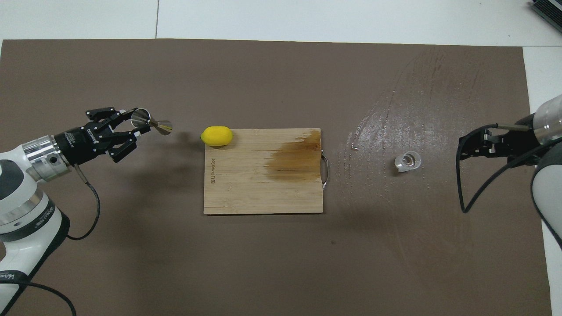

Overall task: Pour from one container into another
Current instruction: 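Lift the metal cup with the left gripper and carry it over the board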

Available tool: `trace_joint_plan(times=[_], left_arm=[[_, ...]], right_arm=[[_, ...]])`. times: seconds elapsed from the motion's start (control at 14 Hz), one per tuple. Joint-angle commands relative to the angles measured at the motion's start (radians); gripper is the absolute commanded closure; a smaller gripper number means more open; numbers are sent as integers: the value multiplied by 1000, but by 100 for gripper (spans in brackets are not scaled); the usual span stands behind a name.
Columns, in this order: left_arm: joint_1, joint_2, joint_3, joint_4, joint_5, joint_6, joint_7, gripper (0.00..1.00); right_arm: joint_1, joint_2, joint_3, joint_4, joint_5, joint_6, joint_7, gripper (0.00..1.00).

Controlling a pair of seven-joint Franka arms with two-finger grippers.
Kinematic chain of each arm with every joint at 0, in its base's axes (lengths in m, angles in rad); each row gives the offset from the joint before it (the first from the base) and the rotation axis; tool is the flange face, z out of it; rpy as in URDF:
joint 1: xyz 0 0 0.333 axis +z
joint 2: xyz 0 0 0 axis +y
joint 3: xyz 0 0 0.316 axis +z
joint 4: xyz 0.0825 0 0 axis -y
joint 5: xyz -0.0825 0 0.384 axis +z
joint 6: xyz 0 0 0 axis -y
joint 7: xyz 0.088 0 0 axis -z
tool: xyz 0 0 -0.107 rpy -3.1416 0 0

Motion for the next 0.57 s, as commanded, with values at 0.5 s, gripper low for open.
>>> trace_joint_plan(times=[0.5], left_arm=[[-514,69,15,116,-250,388,-84,100]], right_arm=[[-9,-10,6,-11,5,82,-91,0]])
